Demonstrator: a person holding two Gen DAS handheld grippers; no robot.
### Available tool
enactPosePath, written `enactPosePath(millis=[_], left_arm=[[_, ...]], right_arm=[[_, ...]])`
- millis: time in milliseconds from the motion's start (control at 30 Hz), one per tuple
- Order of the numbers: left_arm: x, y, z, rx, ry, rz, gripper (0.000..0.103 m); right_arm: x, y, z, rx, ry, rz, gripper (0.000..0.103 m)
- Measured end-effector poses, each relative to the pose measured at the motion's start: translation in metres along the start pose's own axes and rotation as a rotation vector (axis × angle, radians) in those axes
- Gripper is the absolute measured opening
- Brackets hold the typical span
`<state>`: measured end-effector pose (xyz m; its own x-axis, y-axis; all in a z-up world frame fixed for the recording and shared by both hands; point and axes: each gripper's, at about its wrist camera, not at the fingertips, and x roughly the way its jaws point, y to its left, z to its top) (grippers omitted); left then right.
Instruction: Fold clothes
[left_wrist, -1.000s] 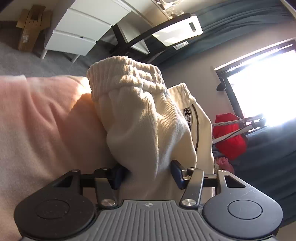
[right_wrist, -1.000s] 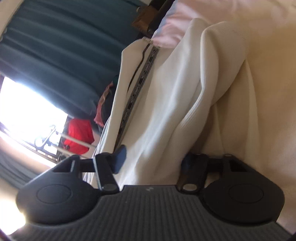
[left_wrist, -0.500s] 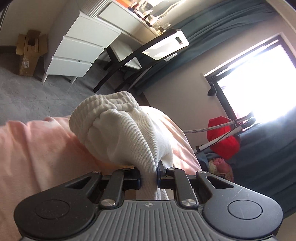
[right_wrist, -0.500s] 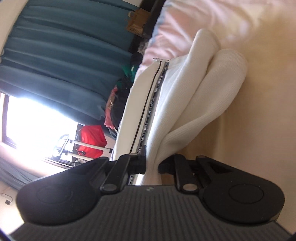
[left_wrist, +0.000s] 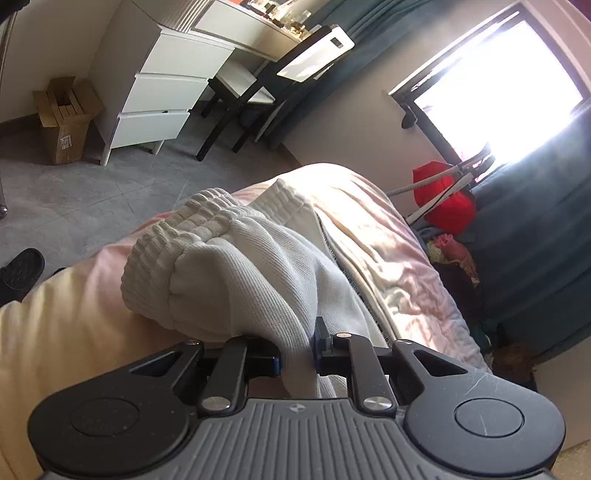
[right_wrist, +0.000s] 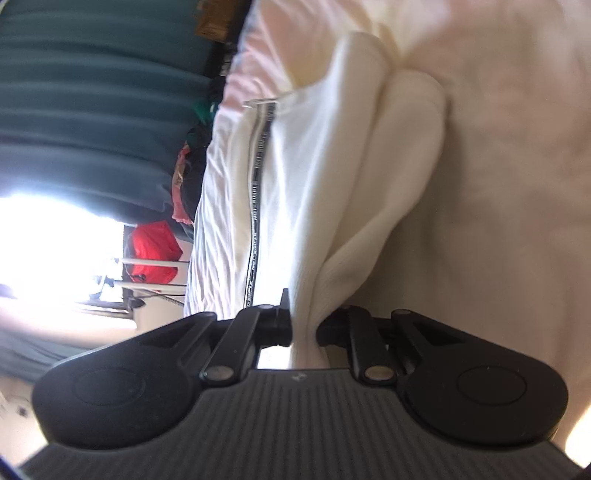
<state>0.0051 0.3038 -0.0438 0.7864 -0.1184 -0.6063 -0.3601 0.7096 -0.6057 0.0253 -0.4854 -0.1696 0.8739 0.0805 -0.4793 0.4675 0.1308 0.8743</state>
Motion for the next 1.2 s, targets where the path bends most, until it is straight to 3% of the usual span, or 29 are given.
enactPosePath(millis=[167, 233, 267, 300, 333, 367, 400, 433, 600, 800, 1033, 1133, 1200], left_arm=[[-0.002, -0.016, -0.008, 0.189, -0.006, 0.022, 0.027], [-0.007, -0.021, -0.013, 0.230, 0.007, 0.047, 0.037], [-0.010, -0.023, -0.016, 0.251, 0.013, 0.061, 0.048], [-0.015, -0.026, -0.020, 0.282, 0.009, 0.086, 0.060], [-0.021, -0.029, -0.025, 0.324, -0.005, 0.119, 0.069], [-0.027, -0.032, -0.027, 0.347, -0.022, 0.147, 0.086], [-0.032, -0.035, -0.029, 0.364, -0.040, 0.173, 0.088], [-0.038, -0.038, -0.029, 0.368, -0.056, 0.176, 0.088], [-0.059, -0.067, -0.036, 0.418, -0.141, 0.189, 0.088], [-0.041, -0.142, -0.073, 0.538, -0.210, 0.194, 0.090], [0.018, -0.231, -0.147, 0.664, -0.130, 0.068, 0.091], [0.050, -0.252, -0.176, 0.745, -0.091, 0.002, 0.097], [0.073, -0.250, -0.187, 0.748, -0.056, -0.043, 0.097]], right_arm=[[0.005, -0.006, -0.003, 0.040, 0.016, 0.034, 0.016], [0.006, -0.006, -0.004, 0.053, 0.018, 0.030, 0.019], [0.007, -0.008, -0.003, 0.065, 0.009, 0.033, 0.021], [0.007, -0.009, -0.002, 0.077, 0.000, 0.037, 0.033], [0.008, -0.010, -0.002, 0.089, -0.009, 0.041, 0.054], [0.008, -0.011, -0.001, 0.101, -0.018, 0.044, 0.066], [0.010, -0.013, 0.001, 0.127, -0.029, 0.065, 0.085], [0.010, -0.014, 0.001, 0.146, -0.037, 0.094, 0.087], [0.013, -0.014, 0.011, 0.150, -0.050, 0.113, 0.087], [0.013, -0.012, 0.025, 0.117, -0.065, 0.135, 0.087], [0.012, -0.010, 0.040, 0.079, -0.081, 0.162, 0.087], [0.007, -0.015, 0.046, 0.082, -0.101, 0.174, 0.087], [0.004, -0.017, 0.049, 0.084, -0.114, 0.182, 0.087]])
